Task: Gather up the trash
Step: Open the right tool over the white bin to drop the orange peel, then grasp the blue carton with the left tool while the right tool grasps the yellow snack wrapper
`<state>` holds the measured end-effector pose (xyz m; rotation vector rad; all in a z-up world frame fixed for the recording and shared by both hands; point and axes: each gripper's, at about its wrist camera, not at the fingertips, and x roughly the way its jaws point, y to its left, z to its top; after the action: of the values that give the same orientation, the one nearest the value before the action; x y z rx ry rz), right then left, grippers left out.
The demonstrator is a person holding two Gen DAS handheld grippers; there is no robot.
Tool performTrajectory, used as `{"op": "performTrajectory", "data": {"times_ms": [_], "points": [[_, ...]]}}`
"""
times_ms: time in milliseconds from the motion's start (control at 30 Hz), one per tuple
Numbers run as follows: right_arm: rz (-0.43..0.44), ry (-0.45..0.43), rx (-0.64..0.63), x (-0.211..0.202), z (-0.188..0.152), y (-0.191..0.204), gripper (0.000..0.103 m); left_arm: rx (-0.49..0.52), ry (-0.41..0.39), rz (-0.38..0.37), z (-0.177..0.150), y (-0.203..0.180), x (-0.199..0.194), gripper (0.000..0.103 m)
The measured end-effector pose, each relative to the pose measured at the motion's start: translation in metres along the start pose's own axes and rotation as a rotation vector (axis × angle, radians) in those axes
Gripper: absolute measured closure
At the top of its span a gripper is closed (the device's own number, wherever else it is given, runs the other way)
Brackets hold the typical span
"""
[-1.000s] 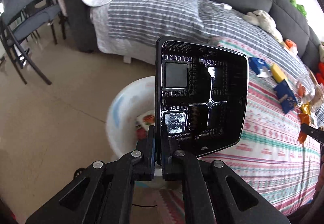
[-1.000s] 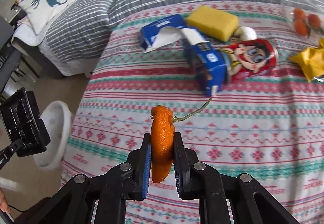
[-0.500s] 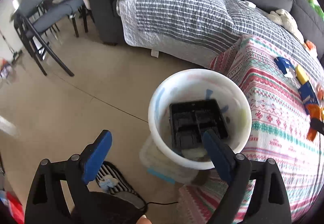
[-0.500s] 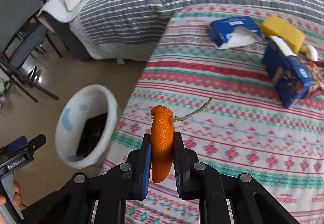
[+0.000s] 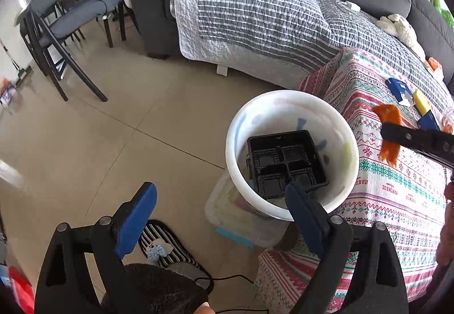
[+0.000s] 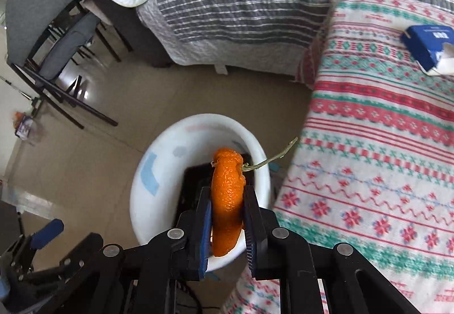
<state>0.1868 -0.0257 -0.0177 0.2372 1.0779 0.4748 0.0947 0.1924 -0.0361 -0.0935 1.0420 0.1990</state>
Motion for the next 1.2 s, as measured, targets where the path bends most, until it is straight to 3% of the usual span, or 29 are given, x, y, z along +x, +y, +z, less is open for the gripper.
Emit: {"op": "performTrajectory", "data": {"times_ms": [100, 133, 167, 233, 267, 567, 633, 933, 1100, 1200], "points": [[0.014, -0.010, 0.001, 0.003, 0.003, 0.005, 0.081, -0.002, -0.003, -0.006, 0.001, 0.001, -0.001, 0.010], [0.019, -0.009, 0.006, 0.004, 0.004, 0.006, 0.076, -0.003, -0.004, -0.008, 0.001, 0.001, -0.002, 0.010], [0.025, -0.009, 0.012, 0.004, 0.006, 0.006, 0.059, -0.003, -0.005, -0.010, 0.000, 0.001, -0.002, 0.010], [0.023, -0.028, 0.021, -0.002, 0.005, 0.005, 0.037, -0.002, -0.005, -0.012, 0.001, 0.001, -0.003, 0.010], [0.015, -0.039, 0.015, -0.006, 0.005, 0.004, 0.033, -0.001, -0.005, -0.014, 0.001, 0.000, -0.003, 0.010], [-0.082, -0.051, -0.006, -0.037, -0.008, -0.028, 0.025, 0.028, -0.005, -0.020, -0.001, -0.014, -0.005, 0.009], [-0.110, -0.057, -0.014, -0.046, -0.014, -0.038, 0.023, 0.035, -0.006, -0.032, -0.001, -0.018, -0.007, 0.005], [-0.269, -0.077, -0.005, -0.083, -0.035, -0.103, 0.021, 0.083, -0.019, -0.048, 0.001, -0.051, -0.012, 0.000], [-0.418, -0.156, 0.076, -0.117, -0.032, -0.157, 0.021, 0.103, -0.006, -0.073, 0.005, -0.073, -0.013, 0.000], [-0.445, -0.183, 0.169, -0.138, -0.031, -0.194, 0.020, 0.120, -0.013, -0.101, 0.008, -0.093, -0.020, 0.000]]}}
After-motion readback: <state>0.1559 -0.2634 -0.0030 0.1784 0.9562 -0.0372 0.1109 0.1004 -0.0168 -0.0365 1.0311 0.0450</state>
